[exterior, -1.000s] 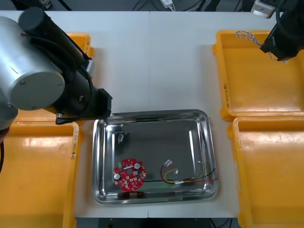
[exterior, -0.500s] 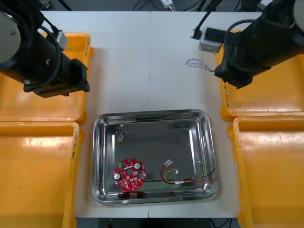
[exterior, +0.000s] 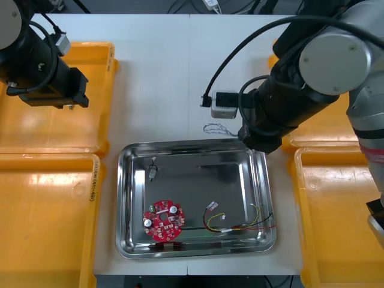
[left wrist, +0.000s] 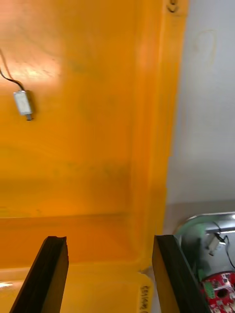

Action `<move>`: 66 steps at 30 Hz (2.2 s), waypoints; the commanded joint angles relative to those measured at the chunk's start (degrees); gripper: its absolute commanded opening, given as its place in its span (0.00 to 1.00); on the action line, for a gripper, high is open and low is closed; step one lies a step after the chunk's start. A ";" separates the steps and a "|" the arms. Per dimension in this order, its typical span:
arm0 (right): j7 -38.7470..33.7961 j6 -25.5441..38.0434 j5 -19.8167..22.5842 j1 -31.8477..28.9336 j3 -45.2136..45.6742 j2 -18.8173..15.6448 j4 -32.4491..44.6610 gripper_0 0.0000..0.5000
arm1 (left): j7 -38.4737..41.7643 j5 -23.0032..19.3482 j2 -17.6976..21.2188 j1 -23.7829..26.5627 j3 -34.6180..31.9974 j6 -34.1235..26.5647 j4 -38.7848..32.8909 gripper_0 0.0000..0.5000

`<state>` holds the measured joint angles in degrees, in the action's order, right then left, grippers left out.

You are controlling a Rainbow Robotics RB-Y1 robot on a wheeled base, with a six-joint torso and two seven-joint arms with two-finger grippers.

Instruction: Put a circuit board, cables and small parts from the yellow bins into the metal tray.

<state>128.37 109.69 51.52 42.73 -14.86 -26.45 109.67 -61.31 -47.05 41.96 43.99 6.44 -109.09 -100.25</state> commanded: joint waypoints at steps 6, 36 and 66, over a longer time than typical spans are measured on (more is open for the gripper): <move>1.88 -4.92 -0.28 -2.48 -6.59 0.08 2.65 0.00 | -7.51 6.27 2.77 3.03 -1.52 6.08 6.47 1.00; 5.31 -13.71 -8.90 -7.66 -13.88 -2.56 2.56 0.00 | -13.13 7.32 2.42 3.03 2.00 28.58 25.72 1.00; 5.92 -17.40 -13.29 -9.77 -15.38 -1.85 2.56 0.68 | -14.63 6.00 0.49 2.06 5.42 33.24 28.01 1.00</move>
<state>132.27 92.86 39.14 33.40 -29.50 -27.59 110.44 -71.21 -40.66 42.09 44.18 11.48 -76.64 -71.76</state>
